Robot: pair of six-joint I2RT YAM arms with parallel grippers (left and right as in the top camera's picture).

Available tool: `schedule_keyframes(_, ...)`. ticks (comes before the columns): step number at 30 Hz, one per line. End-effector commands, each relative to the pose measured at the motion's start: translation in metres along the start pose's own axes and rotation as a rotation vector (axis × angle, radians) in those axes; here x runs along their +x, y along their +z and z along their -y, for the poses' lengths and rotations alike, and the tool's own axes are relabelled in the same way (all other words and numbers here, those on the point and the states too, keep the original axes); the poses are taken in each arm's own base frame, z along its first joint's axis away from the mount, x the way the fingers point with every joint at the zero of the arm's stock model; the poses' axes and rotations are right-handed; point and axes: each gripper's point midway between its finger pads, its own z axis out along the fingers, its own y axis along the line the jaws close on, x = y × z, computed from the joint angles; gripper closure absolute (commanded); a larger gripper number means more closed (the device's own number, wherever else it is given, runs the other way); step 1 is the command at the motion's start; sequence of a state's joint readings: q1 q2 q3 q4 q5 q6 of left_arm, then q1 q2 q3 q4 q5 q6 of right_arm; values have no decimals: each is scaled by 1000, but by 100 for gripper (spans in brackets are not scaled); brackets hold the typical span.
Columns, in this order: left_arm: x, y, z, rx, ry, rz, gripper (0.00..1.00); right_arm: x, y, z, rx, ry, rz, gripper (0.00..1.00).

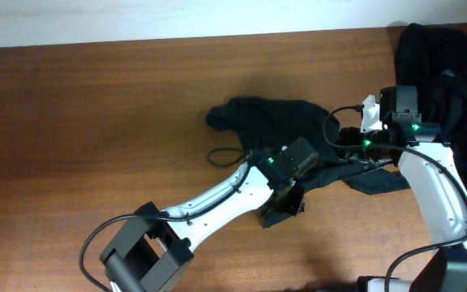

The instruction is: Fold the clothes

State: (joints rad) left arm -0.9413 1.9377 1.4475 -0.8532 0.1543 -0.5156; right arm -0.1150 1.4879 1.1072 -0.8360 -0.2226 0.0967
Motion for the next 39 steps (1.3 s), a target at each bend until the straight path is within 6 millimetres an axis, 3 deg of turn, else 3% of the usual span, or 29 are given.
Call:
schedule_keyframes(1, 7, 14, -18, -60, -46, 3, 99, -5, -3, -2, -13, -14, 14, 42)
schedule_keyframes(5, 5, 22, -35, -130, -50, 45, 99, -5, -3, -2, -13, -15, 14, 42)
schedule_keyframes(17, 5, 45, -40, -130, -56, 48, 99, -5, -3, -2, -13, -15, 17, 42)
schedule_keyframes(25, 40, 70, -60, -207, -87, -109, 99, -11, -3, -2, -15, -21, 40, 41)
schedule_keyframes(29, 61, 65, -73, -260, -113, -198, 99, -18, -4, -4, -19, -34, 69, 42)
schedule_keyframes(35, 83, 51, -96, -325, -161, -306, 99, -26, -5, -21, -109, -152, 104, 59)
schedule_keyframes(39, 89, 46, -103, -345, -176, -341, 99, -34, -7, -26, -134, -167, 138, 60)
